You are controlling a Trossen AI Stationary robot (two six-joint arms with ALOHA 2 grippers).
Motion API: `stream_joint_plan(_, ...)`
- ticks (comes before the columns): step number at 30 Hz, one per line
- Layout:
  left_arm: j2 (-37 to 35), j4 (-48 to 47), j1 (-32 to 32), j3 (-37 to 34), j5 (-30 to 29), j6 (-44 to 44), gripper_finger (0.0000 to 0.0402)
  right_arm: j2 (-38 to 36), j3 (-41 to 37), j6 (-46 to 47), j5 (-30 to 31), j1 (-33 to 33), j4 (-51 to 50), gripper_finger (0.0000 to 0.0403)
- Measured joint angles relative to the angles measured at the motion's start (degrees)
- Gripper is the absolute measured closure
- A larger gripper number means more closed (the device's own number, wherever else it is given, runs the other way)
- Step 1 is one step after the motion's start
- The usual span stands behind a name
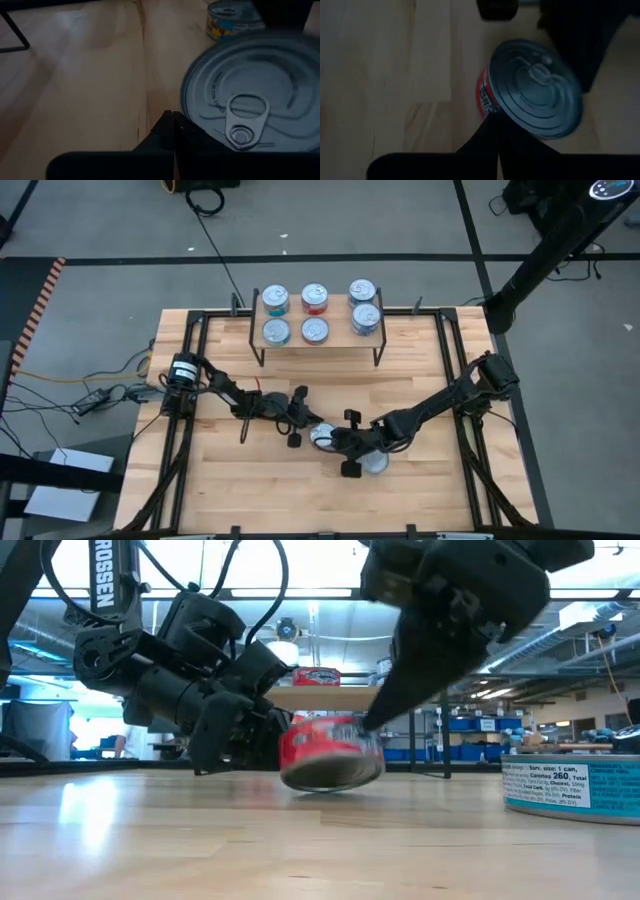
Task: Stack canned seafood by type on shelf
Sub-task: Stack the red tuna can on top of the other red tuna can on the shelf
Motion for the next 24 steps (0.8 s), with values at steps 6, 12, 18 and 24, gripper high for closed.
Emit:
stream_joint_plan(6, 0.00, -2.08, -0.09, 0.00, 0.39, 0.07, 0.0401, -1.87, 0.10, -1.50, 3.17, -1.01, 0.26, 0.0395)
stream_joint_plan(12, -0.04, -1.51, -1.05, -0.02, 1.84, 0.27, 0.0401, -1.91, 0.06, -1.56, 3.91, -3.26, 0.02, 0.0395)
stream_joint_plan(18, -0.04, -2.58, -1.74, -0.03, 1.19, 1.21, 0.0401, -1.78, 0.06, 0.22, 2.36, -4.76, 0.52, 0.0395)
stream_joint_plan(24, -0.33, -1.56, -1.62, -2.30, 0.98, 1.14, 0.0401, -1.78, 0.06, -0.04, 0.99, -4.64, 0.65, 0.0390)
